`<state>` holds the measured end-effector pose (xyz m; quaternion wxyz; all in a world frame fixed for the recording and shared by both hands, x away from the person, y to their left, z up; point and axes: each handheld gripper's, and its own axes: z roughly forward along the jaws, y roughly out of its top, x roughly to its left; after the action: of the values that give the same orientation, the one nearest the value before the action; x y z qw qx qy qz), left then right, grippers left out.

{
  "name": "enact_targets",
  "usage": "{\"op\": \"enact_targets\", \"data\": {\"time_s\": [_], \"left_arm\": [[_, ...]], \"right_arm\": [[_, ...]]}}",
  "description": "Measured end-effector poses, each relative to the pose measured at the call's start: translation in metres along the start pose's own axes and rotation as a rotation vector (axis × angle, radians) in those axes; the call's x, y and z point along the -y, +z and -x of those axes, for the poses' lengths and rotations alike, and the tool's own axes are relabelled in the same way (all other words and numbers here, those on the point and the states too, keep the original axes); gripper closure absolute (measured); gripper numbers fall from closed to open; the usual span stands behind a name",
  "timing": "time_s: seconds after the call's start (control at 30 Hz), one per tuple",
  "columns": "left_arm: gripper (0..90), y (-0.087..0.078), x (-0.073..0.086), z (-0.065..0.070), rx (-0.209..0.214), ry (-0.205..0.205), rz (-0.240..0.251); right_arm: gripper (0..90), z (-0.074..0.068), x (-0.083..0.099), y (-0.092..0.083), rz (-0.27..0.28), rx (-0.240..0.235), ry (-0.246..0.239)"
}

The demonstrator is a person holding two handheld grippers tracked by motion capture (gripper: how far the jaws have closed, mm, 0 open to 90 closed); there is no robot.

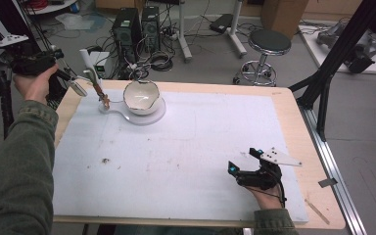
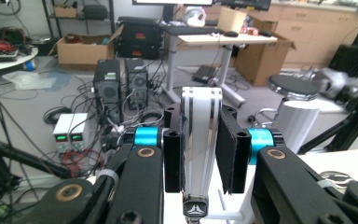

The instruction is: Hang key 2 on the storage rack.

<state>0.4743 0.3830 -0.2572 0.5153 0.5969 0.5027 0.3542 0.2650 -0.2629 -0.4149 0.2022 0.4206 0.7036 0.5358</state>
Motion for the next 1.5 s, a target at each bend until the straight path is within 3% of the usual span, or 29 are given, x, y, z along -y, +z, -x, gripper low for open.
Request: {"op": "enact_targets", "data": {"time_s": [0.13, 0.43, 0.63, 0.77, 0.9, 1.5], "left_arm": [[74.1, 0.004, -0.005, 0.008, 0.012, 0.036, 0.011], [74.0, 0.008, -0.006, 0.017, 0.048, 0.042, 0.019], [74.0, 0.009, -0.005, 0.016, 0.024, 0.07, -0.016], [74.0, 0.01, -0.004, 0.016, 0.01, 0.087, -0.001], [74.0, 0.011, -0.004, 0.016, 0.02, 0.081, 0.012], [73.9, 0.01, 0.006, 0.021, 0.082, 0.05, -0.014]], "right_arm": [[0.4, 0.0, 0.0, 0.0, -0.003, -0.002, 0.002], [0.4, 0.001, 0.001, -0.001, -0.002, -0.001, 0.002], [0.4, 0.001, 0.001, -0.001, -0.001, 0.0, 0.005], [0.5, 0.001, 0.002, -0.001, -0.004, 0.0, 0.006], [0.4, 0.002, 0.002, -0.001, -0.002, 0.0, 0.005], [0.4, 0.004, 0.003, -0.001, -0.001, 0.003, 0.009]]}}
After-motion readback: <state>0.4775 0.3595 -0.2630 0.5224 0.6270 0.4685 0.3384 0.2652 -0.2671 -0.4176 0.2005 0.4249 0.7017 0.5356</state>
